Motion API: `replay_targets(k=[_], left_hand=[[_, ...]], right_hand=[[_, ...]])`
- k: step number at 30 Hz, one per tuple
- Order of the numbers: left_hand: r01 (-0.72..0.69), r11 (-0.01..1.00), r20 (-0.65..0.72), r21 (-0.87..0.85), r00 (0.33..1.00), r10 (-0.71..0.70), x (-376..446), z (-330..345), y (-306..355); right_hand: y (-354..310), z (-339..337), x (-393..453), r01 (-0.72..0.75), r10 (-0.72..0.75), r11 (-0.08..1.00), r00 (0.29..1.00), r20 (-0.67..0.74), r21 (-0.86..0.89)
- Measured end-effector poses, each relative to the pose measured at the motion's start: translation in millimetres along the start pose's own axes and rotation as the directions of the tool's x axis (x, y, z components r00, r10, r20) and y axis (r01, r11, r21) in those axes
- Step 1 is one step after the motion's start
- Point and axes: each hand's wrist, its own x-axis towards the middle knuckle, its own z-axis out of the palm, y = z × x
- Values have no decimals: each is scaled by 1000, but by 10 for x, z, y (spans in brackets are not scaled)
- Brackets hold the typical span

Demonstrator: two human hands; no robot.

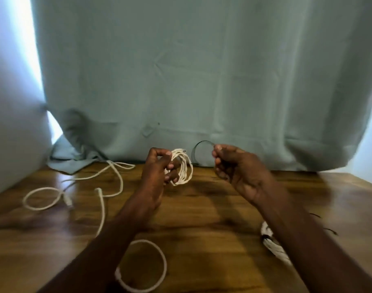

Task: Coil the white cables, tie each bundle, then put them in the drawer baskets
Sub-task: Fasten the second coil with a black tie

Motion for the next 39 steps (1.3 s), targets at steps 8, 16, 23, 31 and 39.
replay_targets(k=[8,16,23,31,39], left_hand=[[-29,991,-18,132,999,31,191,-502,43],[-105,895,124,434,991,56,188,-397,-114],[-196,812,136,550,980,144,125,-336,-114],[-46,830,18,556,999,43,149,-275,-174],[24,833,6,552,999,-34,145,-302,-117]], right_hand=[[1094,897,423,148,-249,883,952,-178,-446],[1238,695,526,-177,178,984,972,-150,22],[1203,721,448,-428,394,821,904,169,378],[1117,737,402,-387,360,747,919,159,541],[1121,714,404,-391,376,875,920,108,287]])
